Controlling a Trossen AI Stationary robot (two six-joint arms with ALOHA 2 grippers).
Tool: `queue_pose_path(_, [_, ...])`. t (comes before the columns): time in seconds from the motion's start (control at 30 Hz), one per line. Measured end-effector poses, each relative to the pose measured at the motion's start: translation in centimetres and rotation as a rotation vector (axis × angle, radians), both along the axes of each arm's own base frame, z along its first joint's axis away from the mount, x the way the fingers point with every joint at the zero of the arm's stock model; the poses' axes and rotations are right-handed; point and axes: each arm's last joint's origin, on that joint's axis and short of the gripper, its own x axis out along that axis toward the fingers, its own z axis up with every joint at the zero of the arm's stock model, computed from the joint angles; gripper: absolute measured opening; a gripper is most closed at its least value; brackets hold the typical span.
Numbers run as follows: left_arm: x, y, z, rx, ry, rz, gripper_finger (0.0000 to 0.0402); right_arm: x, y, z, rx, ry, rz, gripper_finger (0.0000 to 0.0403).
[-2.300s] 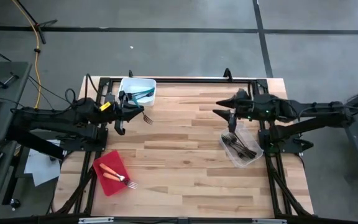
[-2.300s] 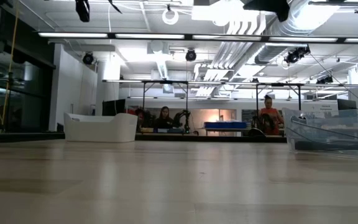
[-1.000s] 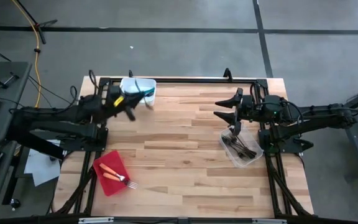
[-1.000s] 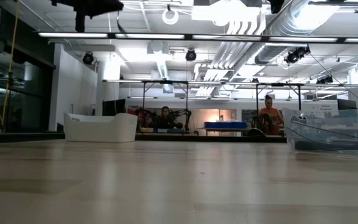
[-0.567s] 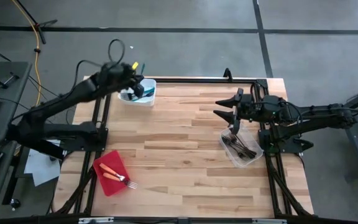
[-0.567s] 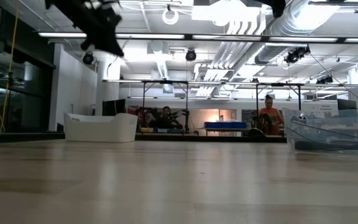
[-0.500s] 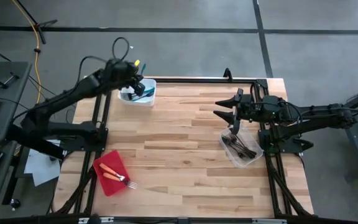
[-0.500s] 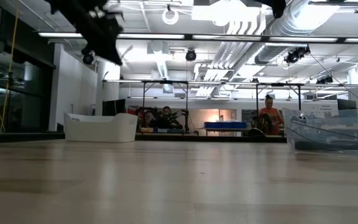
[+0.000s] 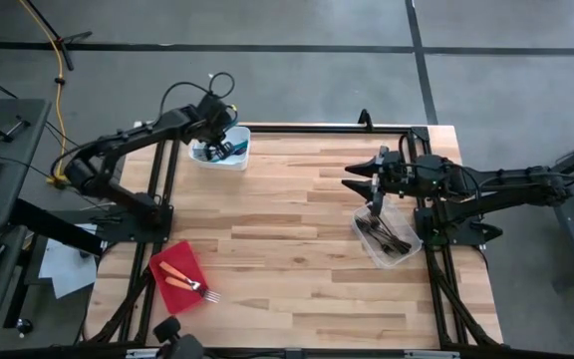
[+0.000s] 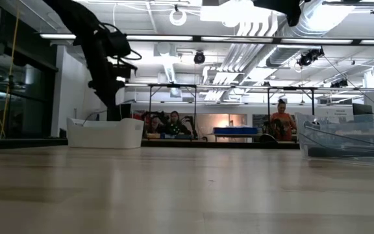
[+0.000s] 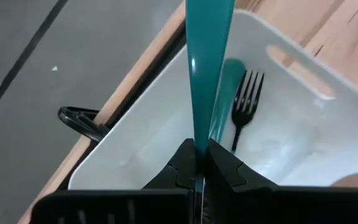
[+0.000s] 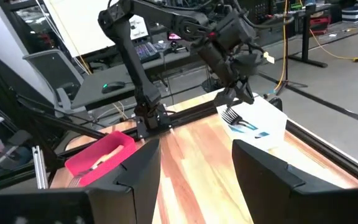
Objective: Sort silverware by color (type)
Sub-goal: Put the blue fork into the white bin, then return to Home Position
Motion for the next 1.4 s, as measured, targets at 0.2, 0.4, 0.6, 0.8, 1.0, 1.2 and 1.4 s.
queue_pose_path(0.2, [0.5, 0.6, -2.1, -0.047, 0.105, -0.081, 0.0001, 0.4, 0.0, -0.3, -0.001, 0.022, 0.000, 0.0184])
queue_pose_path(0.4, [1.0, 1.3, -4.5, -0.090, 0.189, -0.104, 0.0001, 1.3, 0.0, -1.1, -0.002, 0.063, 0.000, 0.0184])
queue_pose_path(0.6, [1.4, 1.7, -6.1, -0.118, 0.223, -0.112, 0.0001, 1.7, 0.1, -1.4, -0.003, 0.081, 0.000, 0.0184])
queue_pose_path(0.8, [1.6, 1.9, -7.2, -0.141, 0.254, -0.111, 0.0024, 1.7, 0.1, -1.4, 0.005, 0.078, -0.002, 0.0184])
queue_pose_path(1.0, [1.6, 1.9, -7.1, -0.132, 0.271, -0.141, 0.0058, 1.7, 0.1, -1.4, 0.021, 0.075, -0.004, 0.0184])
queue_pose_path(1.2, [1.5, 1.7, -6.3, -0.115, 0.257, -0.140, 0.0110, 1.7, 0.1, -1.4, 0.019, 0.075, -0.004, 0.0184])
queue_pose_path(1.4, [1.2, 1.4, -3.9, -0.109, 0.224, -0.101, 0.0165, 1.7, 0.1, -1.4, 0.019, 0.075, -0.004, 0.0184])
